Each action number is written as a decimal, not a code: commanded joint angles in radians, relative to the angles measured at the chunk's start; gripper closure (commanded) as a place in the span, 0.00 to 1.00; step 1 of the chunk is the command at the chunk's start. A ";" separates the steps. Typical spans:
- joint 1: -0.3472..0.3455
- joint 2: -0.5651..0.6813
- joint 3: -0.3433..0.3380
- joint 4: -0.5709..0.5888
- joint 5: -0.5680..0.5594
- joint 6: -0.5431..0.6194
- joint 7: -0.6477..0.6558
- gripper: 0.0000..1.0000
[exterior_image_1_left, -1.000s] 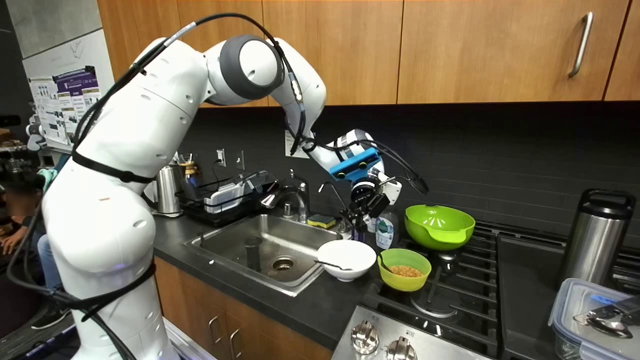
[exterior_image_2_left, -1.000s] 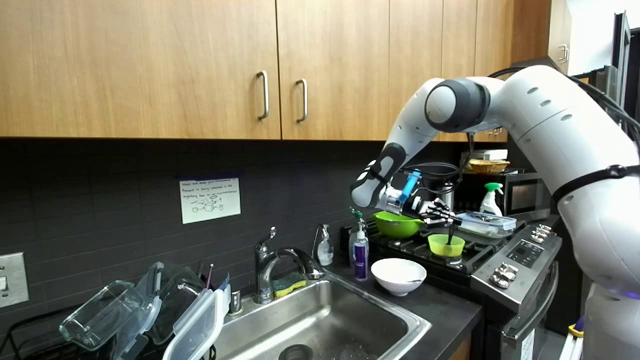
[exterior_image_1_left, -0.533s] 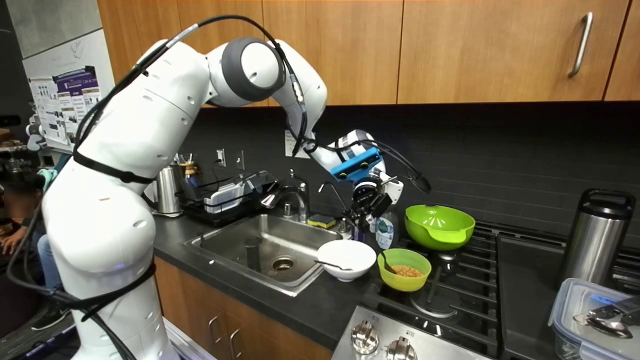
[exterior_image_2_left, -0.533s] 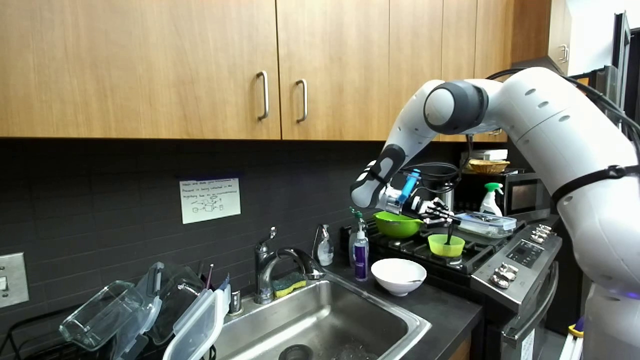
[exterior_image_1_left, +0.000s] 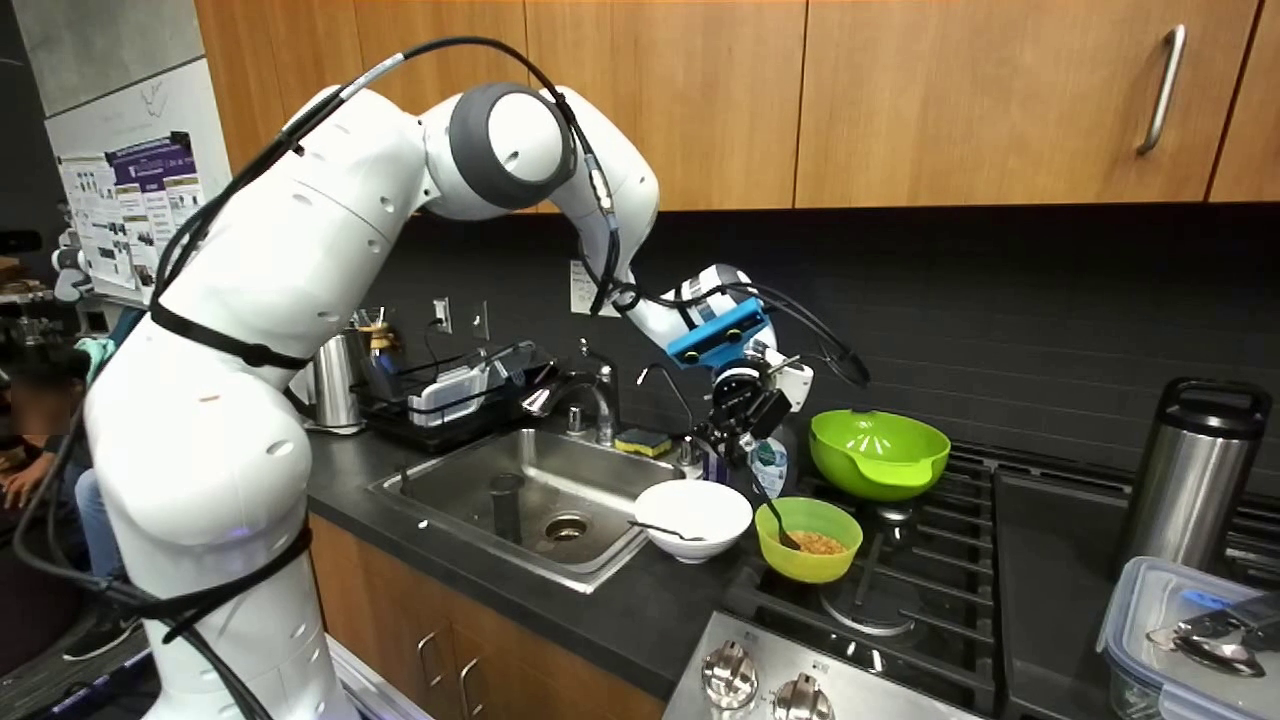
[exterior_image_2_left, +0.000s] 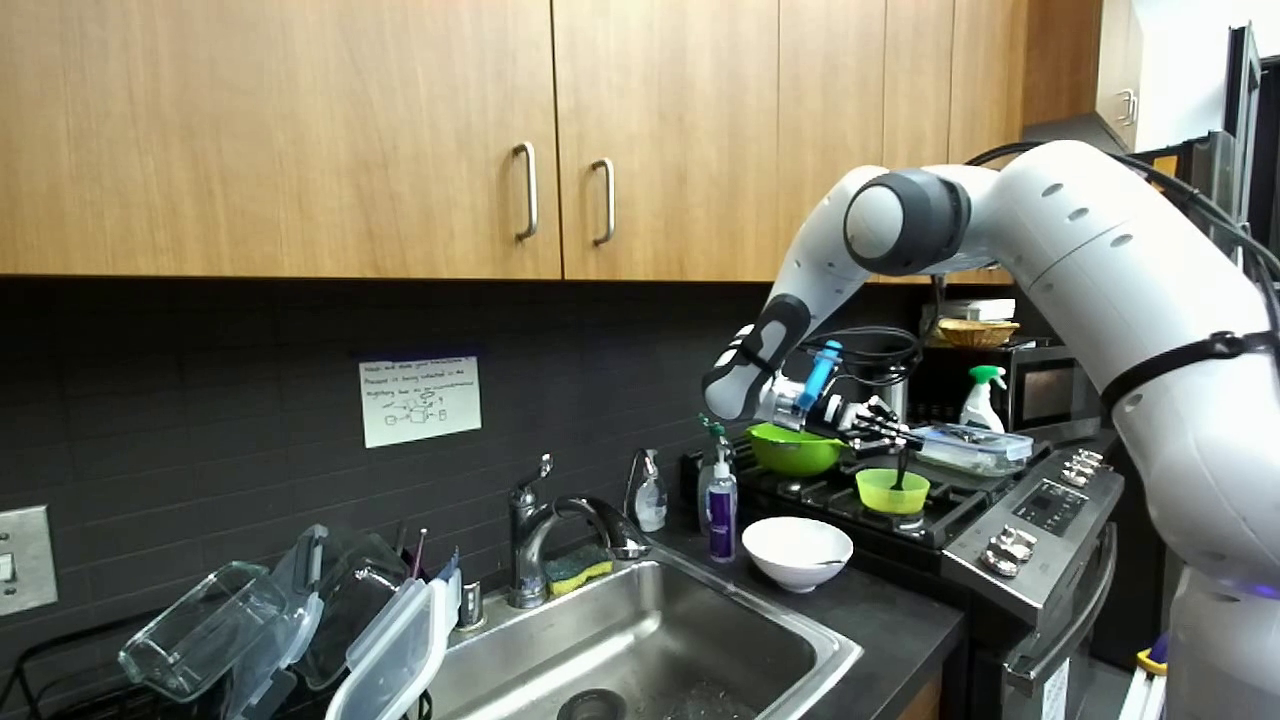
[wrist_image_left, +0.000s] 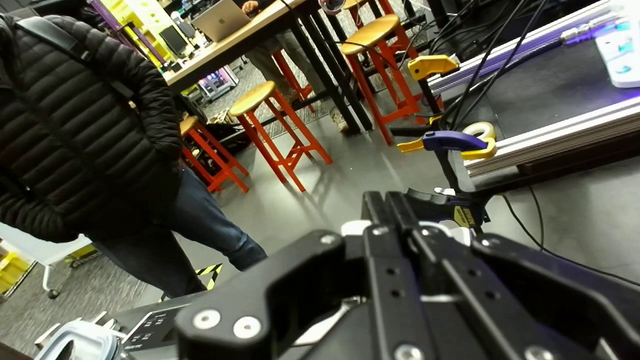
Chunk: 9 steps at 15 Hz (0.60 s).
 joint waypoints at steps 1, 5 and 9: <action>-0.004 0.021 -0.012 0.010 -0.047 0.019 0.018 0.99; -0.010 0.028 -0.022 -0.002 -0.104 0.055 0.044 0.99; -0.015 0.034 -0.025 -0.022 -0.148 0.089 0.074 0.99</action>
